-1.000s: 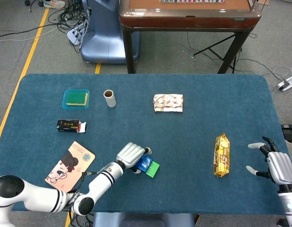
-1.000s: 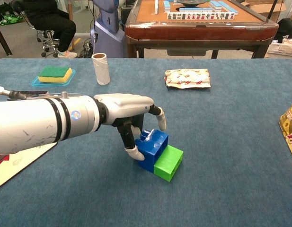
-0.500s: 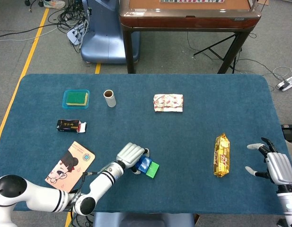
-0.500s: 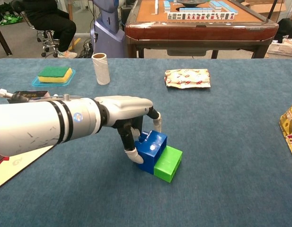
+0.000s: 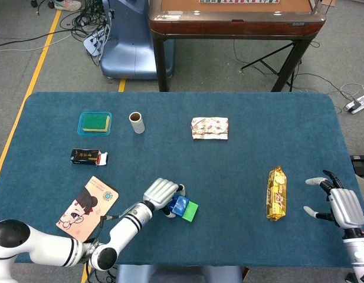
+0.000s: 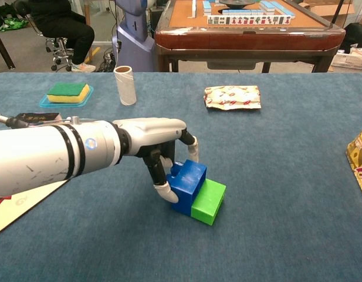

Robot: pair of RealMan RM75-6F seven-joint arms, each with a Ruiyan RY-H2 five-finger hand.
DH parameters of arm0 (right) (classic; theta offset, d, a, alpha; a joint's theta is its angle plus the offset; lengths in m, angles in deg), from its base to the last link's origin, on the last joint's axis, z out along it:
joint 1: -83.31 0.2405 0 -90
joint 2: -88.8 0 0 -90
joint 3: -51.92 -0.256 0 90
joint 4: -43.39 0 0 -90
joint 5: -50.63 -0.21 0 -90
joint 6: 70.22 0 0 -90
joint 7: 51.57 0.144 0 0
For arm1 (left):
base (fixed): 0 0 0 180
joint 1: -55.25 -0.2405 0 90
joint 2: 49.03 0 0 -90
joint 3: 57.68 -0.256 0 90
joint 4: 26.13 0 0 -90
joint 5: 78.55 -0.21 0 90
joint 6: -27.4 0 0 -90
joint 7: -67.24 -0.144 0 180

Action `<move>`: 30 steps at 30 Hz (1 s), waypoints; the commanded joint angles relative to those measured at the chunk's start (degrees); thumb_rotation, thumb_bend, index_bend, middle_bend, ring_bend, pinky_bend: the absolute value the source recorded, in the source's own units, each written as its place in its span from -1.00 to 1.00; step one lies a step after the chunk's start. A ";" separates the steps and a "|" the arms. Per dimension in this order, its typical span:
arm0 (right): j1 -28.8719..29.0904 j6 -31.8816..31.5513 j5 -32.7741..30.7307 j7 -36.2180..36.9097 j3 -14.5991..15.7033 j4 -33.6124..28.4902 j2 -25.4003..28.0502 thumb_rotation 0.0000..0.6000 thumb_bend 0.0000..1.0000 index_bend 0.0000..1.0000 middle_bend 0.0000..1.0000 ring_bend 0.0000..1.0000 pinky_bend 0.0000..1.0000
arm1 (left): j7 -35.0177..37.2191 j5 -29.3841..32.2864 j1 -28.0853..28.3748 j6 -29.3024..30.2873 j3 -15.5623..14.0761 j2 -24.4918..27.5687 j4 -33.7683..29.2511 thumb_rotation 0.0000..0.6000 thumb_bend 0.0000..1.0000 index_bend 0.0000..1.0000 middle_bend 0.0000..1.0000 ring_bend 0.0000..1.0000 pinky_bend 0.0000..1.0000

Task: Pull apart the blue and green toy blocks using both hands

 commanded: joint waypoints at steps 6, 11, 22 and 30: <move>1.09 0.07 1.09 0.11 -0.41 -2.10 0.84 1.00 -1.00 -0.29 -0.29 -0.24 0.18 | 5.07 -5.17 -3.24 2.22 0.80 2.87 -3.58 1.00 -1.00 0.19 1.00 1.00 1.00; 2.06 -0.74 2.45 -0.25 -1.08 -4.30 1.56 1.00 -1.00 -0.29 -0.27 -0.22 0.18 | 7.63 -5.41 -4.77 3.45 2.07 4.12 -5.50 1.00 -1.00 0.22 1.00 1.00 1.00; 4.72 -0.98 3.22 -0.50 -3.52 -11.70 4.42 1.00 -1.00 -0.25 0.32 0.55 0.82 | 6.20 -0.18 -6.25 10.35 5.39 3.21 -9.16 1.00 -1.00 0.26 1.00 1.00 1.00; 9.56 6.59 0.39 -1.68 -5.58 -19.82 9.48 1.00 -1.00 -0.25 0.85 1.00 1.00 | 5.29 8.34 -5.93 14.37 10.61 2.90 -12.43 1.00 -1.00 0.27 1.00 1.00 1.00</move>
